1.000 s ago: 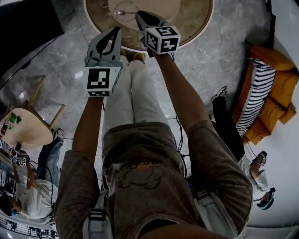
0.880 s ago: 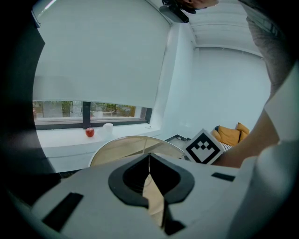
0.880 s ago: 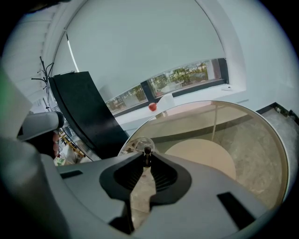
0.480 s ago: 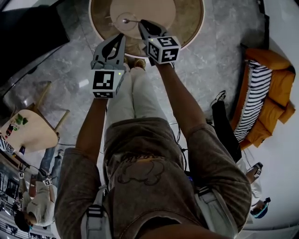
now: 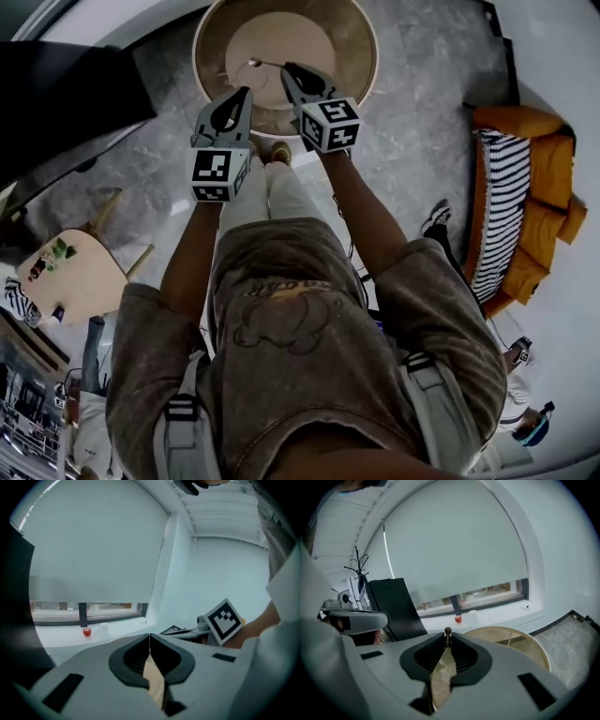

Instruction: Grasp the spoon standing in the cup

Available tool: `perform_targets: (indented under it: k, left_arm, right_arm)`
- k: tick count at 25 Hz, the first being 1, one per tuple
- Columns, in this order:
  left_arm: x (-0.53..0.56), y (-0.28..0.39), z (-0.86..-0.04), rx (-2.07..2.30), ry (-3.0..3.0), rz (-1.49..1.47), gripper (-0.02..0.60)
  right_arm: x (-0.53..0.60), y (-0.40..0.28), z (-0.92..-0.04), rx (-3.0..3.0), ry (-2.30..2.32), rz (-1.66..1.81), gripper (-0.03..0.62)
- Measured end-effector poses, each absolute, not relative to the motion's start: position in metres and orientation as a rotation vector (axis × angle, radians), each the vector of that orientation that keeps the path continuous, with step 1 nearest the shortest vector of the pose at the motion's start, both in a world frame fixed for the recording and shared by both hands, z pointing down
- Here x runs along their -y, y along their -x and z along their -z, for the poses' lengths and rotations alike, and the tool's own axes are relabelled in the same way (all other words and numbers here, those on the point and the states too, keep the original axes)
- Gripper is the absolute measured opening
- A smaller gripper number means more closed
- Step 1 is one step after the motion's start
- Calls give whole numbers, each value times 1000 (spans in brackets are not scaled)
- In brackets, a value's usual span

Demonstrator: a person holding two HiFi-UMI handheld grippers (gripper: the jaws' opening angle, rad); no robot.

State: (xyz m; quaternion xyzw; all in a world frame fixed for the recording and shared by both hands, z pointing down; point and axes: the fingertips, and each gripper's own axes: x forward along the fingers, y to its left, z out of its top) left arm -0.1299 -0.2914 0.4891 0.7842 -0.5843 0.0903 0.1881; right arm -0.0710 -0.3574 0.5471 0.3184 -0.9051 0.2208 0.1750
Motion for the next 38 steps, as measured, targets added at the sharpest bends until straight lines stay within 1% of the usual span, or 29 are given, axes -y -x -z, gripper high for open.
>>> perform_targets:
  k: [6, 11, 21, 28, 38]
  left_arm:
    - [284, 123, -438, 1644, -2244, -239, 17]
    - [281, 119, -403, 1654, -2238, -173, 17]
    - [269, 114, -374, 1635, -2293, -180, 17]
    - [257, 114, -353, 1595, -2330, -170, 17]
    - [245, 129, -328, 1600, -2348, -149, 17]
  right_arm:
    - [349, 53, -490, 2608, -939, -576, 63]
    - [343, 41, -456, 2639, -982, -556, 63]
    - [334, 35, -410, 2706, -1018, -504, 63]
    - [307, 30, -374, 2764, -962, -440, 63]
    - [277, 7, -332, 2810, -987, -400, 63]
